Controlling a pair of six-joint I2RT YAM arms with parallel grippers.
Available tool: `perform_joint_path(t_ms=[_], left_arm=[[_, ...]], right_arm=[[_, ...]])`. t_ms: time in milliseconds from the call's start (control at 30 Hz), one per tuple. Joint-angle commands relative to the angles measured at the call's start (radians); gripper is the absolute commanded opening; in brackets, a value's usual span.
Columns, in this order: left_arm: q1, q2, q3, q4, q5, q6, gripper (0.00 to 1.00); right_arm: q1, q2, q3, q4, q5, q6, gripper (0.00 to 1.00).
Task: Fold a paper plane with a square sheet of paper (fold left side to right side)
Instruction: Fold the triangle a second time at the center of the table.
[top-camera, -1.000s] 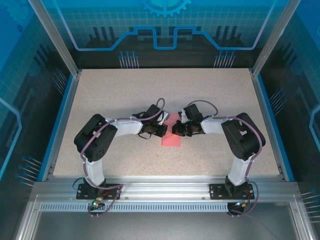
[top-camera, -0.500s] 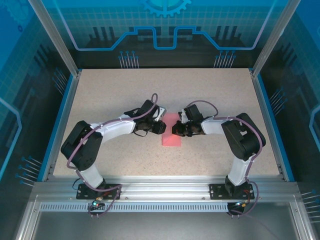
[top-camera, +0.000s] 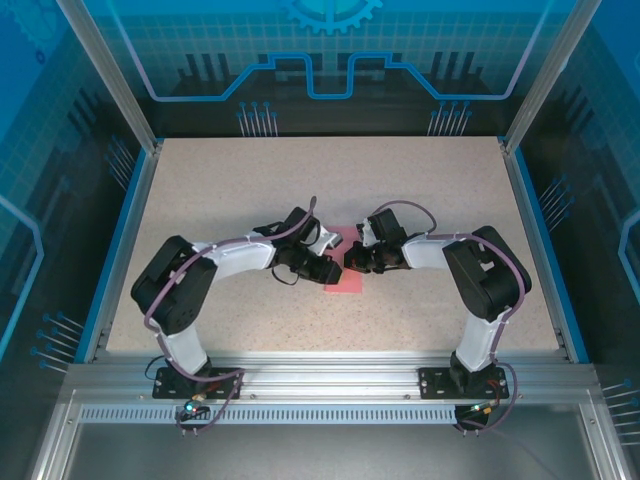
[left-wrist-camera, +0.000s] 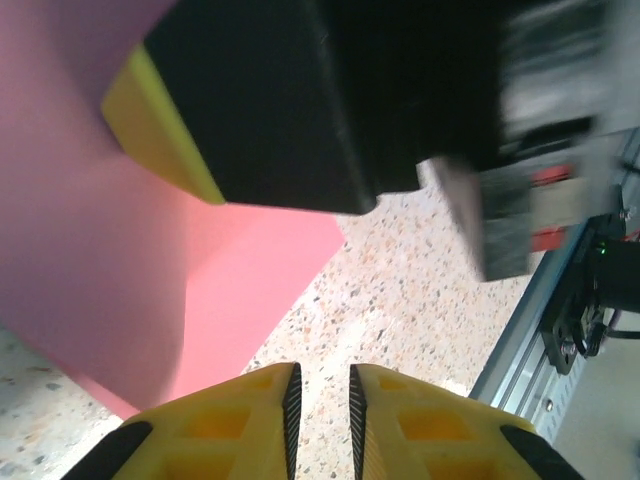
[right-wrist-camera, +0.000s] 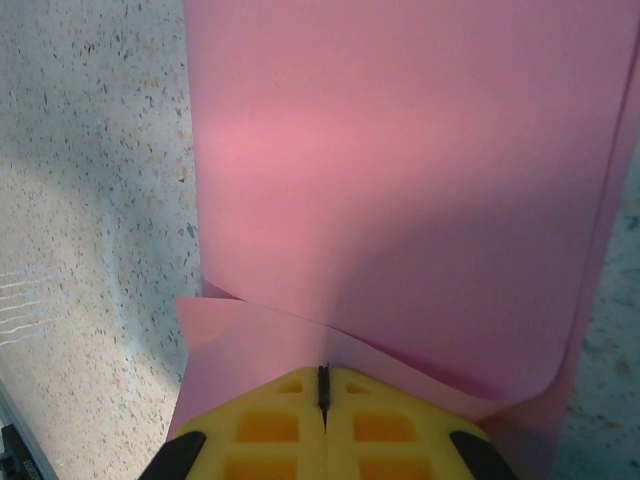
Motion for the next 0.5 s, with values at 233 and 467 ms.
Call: perform_joint_path(t_ms=[233, 467], left_arm=[[0.004, 0.085, 0.016, 0.014, -0.001, -0.016, 0.22], [0.004, 0.082, -0.008, 0.019, -0.052, -0.022, 0.22]], right_arm=[[-0.002, 0.027, -0.028, -0.125, 0.039, -0.021, 0.00], [-0.003, 0.026, -0.027, -0.138, 0.050, -0.030, 0.00]])
